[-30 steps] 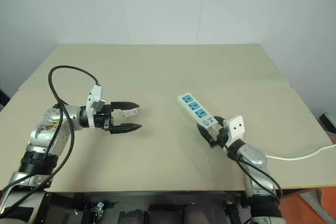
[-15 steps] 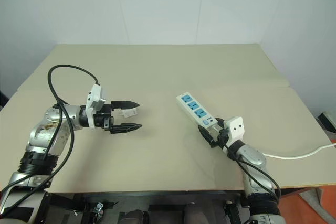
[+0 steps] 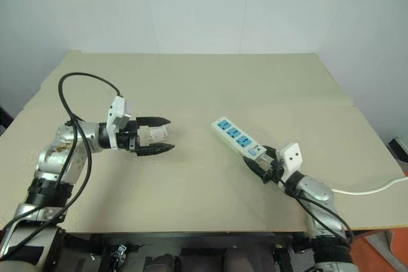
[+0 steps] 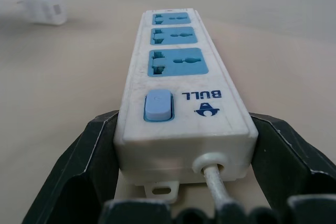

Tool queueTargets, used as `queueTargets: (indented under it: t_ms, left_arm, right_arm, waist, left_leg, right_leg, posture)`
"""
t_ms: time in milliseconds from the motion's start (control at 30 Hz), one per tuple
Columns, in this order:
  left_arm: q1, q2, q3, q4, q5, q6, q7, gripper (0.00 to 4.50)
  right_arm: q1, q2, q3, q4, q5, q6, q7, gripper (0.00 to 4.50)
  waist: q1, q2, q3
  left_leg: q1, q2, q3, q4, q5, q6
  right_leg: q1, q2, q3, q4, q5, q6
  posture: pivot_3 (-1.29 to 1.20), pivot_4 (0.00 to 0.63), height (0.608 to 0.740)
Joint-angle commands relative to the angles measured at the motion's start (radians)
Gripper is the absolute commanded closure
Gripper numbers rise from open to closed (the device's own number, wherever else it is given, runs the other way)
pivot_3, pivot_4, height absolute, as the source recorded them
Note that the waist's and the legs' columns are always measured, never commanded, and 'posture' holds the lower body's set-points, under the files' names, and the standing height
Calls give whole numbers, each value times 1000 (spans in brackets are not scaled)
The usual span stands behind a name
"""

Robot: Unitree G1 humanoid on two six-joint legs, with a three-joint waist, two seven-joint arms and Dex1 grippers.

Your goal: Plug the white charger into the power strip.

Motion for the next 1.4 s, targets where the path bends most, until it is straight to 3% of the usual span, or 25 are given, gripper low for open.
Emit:
queueTargets:
  t_ms: [33,267,433,633,900,1133,1400]
  left_arm:
    - [-60,1,20,42,19,-26,25,0]
    - [-162,-18,-6,85,103,-8,125,0]
    - [-299,14,-55,158,90,228,59,0]
    - [-434,32,-163,280,190,210,-17,0]
    - [-691,-109,-243,698,391,195,162,0]
    - [-873,-190,-348,1008,552,217,96,0]
    - [-938,-275,-502,1127,762,44,-27,0]
  right_arm:
    - [48,-97,-51,-101,111,-30,182,1098]
    - [66,-212,-30,-192,265,57,440,1098]
    - [-34,-162,82,-189,250,104,502,1098]
    - [-161,-89,210,-88,175,67,574,1098]
    - [-307,30,285,125,63,-29,589,1098]
    - [-363,114,285,271,-4,-124,550,1098]
    - [-369,165,289,321,-51,-172,528,1098]
  waist:
    - [0,0,0]
    - [-3,0,0]
    - [-13,-1,0]
    - [-9,0,1]
    - [-3,-1,1]
    - [-14,-1,1]
    - [-15,-1,2]
  left_leg:
    - [0,0,0,0,0,0]
    - [1,0,0,1,0,0]
    - [1,1,0,1,0,0]
    - [-1,0,-1,1,0,0]
    - [-3,0,-1,4,0,0]
    - [-5,0,-2,4,0,0]
    - [-5,-1,-1,3,0,0]
  right_leg:
    - [0,0,0,0,0,0]
    - [0,1,0,1,0,1]
    - [0,2,0,1,0,1]
    - [-1,1,0,1,-1,1]
    - [-1,1,-2,1,0,1]
    - [-4,1,-2,2,0,1]
    - [-4,1,-1,2,0,1]
  posture:
    - [0,150,740]
    - [0,150,740]
    - [0,150,740]
    - [0,150,740]
    - [0,150,740]
    - [0,150,740]
    - [0,150,740]
